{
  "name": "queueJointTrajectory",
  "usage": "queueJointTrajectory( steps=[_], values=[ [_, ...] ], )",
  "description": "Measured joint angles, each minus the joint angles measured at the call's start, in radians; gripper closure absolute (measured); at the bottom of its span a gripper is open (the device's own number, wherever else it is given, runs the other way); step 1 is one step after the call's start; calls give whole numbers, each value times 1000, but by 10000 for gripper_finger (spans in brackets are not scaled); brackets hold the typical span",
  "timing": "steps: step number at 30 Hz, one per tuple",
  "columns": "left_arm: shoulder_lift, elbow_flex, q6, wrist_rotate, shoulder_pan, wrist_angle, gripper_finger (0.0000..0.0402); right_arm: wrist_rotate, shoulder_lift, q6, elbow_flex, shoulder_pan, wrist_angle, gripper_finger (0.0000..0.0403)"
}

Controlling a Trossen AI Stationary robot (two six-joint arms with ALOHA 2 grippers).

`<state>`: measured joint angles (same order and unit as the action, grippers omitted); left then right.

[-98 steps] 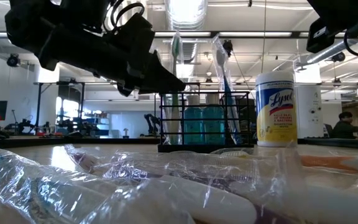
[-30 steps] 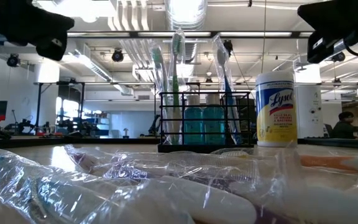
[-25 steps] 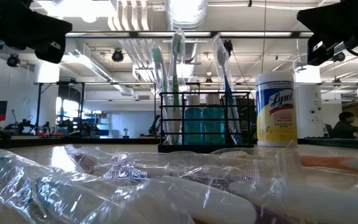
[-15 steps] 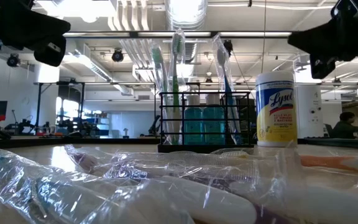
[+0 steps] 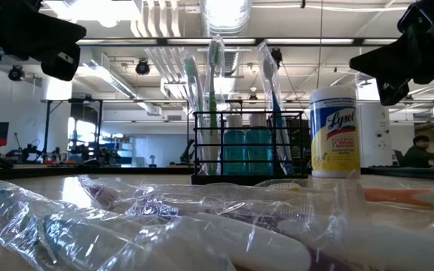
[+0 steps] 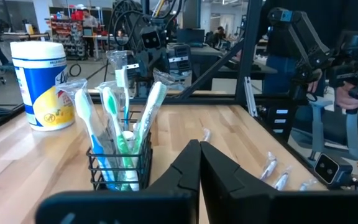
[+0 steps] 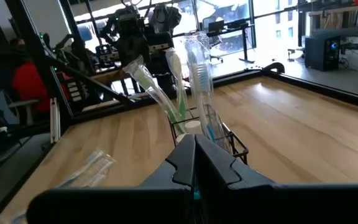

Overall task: Pick & Place toothbrushing station
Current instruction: Put the orange toothbrush into the black mesh organizer

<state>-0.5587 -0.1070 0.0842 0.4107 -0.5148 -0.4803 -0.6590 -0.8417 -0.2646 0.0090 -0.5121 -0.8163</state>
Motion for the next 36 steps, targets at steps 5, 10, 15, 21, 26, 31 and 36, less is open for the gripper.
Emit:
queueJointTrajectory(
  steps=[5, 10, 15, 21, 26, 31, 36],
  values=[
    [0, -1, 7, 2, 0, -26, 396, -12, 0, 2, 0, 0, -2, 394],
    [0, -1, 31, 2, 0, -23, 392, -34, 1, -2, 0, 1, -3, 394],
    [0, -1, 1, 46, 0, -74, 396, -79, 1, 2, 0, 1, -4, 394],
    [-4, -1, 20, 48, 0, -77, 395, -80, 1, 8, 0, 0, -5, 394],
    [-20, -1, 50, 48, 0, -77, 397, -78, 1, 9, 0, 0, -4, 394],
    [-25, -1, 78, 57, 1, -89, 398, -78, 2, 10, 0, 0, -4, 394],
    [-25, -1, 93, 59, 0, -84, 391, -78, 2, -13, 0, 0, -5, 394]
  ],
)
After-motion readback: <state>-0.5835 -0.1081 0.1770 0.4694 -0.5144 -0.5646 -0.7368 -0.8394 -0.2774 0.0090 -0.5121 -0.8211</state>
